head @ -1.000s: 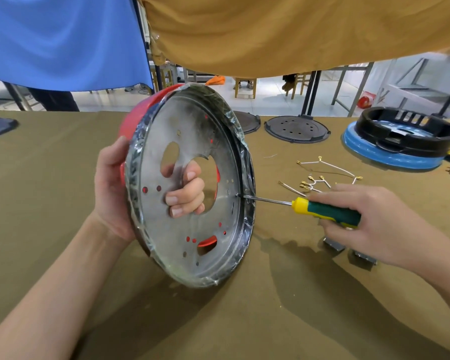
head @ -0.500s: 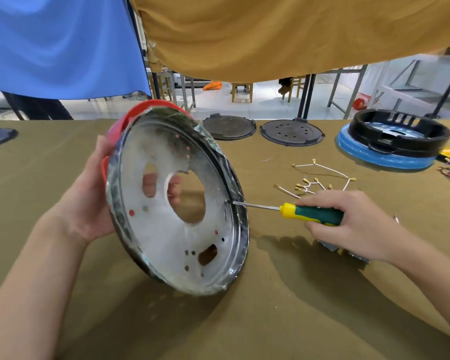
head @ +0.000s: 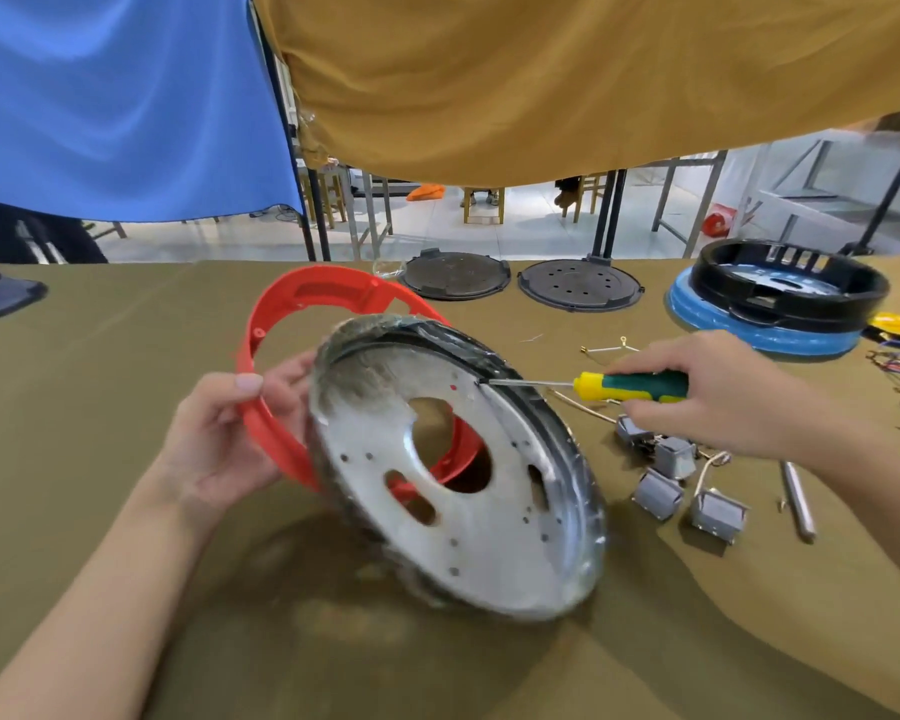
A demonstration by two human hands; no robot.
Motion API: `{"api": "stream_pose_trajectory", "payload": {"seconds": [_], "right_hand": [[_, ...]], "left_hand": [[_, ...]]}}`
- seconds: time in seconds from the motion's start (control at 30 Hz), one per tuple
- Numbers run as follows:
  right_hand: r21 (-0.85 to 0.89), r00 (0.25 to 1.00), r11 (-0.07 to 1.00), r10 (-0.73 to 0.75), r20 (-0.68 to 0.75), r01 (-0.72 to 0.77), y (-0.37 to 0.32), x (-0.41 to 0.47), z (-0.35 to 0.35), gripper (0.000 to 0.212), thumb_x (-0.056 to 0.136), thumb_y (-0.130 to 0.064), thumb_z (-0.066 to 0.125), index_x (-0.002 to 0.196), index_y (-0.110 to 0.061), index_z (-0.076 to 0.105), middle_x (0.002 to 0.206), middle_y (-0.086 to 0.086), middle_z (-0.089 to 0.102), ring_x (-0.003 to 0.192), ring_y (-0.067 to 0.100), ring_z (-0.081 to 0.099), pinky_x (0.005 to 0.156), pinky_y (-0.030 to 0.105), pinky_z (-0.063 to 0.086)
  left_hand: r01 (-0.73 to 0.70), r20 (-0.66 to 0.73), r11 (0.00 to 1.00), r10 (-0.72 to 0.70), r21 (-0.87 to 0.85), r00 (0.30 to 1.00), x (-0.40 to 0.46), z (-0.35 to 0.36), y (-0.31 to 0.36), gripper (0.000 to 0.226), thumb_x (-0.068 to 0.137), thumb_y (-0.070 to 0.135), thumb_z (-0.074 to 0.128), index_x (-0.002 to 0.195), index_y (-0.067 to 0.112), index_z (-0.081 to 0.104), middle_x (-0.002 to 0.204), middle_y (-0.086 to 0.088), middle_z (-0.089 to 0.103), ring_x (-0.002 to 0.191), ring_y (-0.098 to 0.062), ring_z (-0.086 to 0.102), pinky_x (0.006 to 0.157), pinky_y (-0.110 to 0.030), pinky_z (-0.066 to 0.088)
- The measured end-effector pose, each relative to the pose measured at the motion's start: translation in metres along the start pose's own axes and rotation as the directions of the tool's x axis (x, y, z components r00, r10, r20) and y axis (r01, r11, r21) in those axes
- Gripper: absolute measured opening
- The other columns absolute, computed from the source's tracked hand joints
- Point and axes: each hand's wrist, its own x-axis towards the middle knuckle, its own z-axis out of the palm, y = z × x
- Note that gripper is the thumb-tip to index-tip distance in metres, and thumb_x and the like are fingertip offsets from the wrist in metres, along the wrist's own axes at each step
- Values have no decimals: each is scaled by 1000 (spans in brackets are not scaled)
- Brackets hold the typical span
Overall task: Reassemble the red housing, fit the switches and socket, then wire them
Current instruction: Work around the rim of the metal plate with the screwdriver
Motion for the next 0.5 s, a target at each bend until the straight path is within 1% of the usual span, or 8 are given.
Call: {"api": "stream_pose_trajectory", "payload": {"seconds": [0.07,0.13,0.2,0.27,0.33,0.4,0.47,0.5], "right_hand": [[-101,999,995,12,40,-8,1,10,-16,32,81,-34,67,112,-40,70,84,-23,64,66,3,63,54,21,51],[-182,997,983,18,78,-4,0,23,-30,31,80,-41,65,110,-35,72,88,-19,62,72,5,61,63,25,51],[-239,995,971,-3,95,25,-4,37,-38,27,83,-38,66,109,-33,74,90,-11,62,75,11,59,65,31,51],[-258,994,964,-33,106,59,-11,49,-42,25,86,-28,69,109,-31,76,88,-8,64,76,16,59,68,35,50],[-254,992,964,-47,118,76,-17,57,-43,25,86,-24,69,109,-29,76,87,-8,66,78,20,60,70,36,51],[-234,993,969,-60,101,82,-17,60,-43,24,85,-24,69,108,-29,77,87,-11,66,78,18,61,71,36,51],[-207,995,975,-63,80,78,-12,60,-41,24,85,-25,71,107,-31,77,84,-15,64,76,14,60,68,33,50],[-200,996,977,-55,74,69,-8,59,-41,24,85,-25,71,107,-33,76,85,-16,64,76,13,59,69,34,51]], "left_hand": [[118,-131,992,-112,39,985,-3,-13,1,63,88,2,58,145,-9,31,142,-33,44,128,-50,47,109,-59,34],[208,-321,961,-142,181,936,-4,-25,3,87,68,4,83,143,-5,40,138,-26,55,119,-43,60,96,-55,51],[334,-532,913,-168,234,830,-8,-36,4,119,41,6,97,144,1,40,134,-23,60,110,-38,67,79,-48,60],[366,-650,911,-164,188,742,-11,-38,5,127,31,12,101,141,3,40,132,-25,61,105,-37,69,71,-48,61],[361,-740,913,-109,190,664,-7,-36,6,103,48,41,96,131,2,47,123,-23,65,100,-35,71,68,-49,61],[439,-832,865,-45,245,553,0,-36,6,73,74,57,70,117,-1,56,102,-19,69,85,-28,74,62,-42,61],[591,-891,742,17,315,454,4,-33,5,48,92,48,55,103,1,58,80,-13,66,63,-22,69,54,-34,58],[686,-904,642,23,341,428,4,-28,4,39,95,41,51,97,3,59,71,-11,65,54,-20,66,52,-32,56]]}}
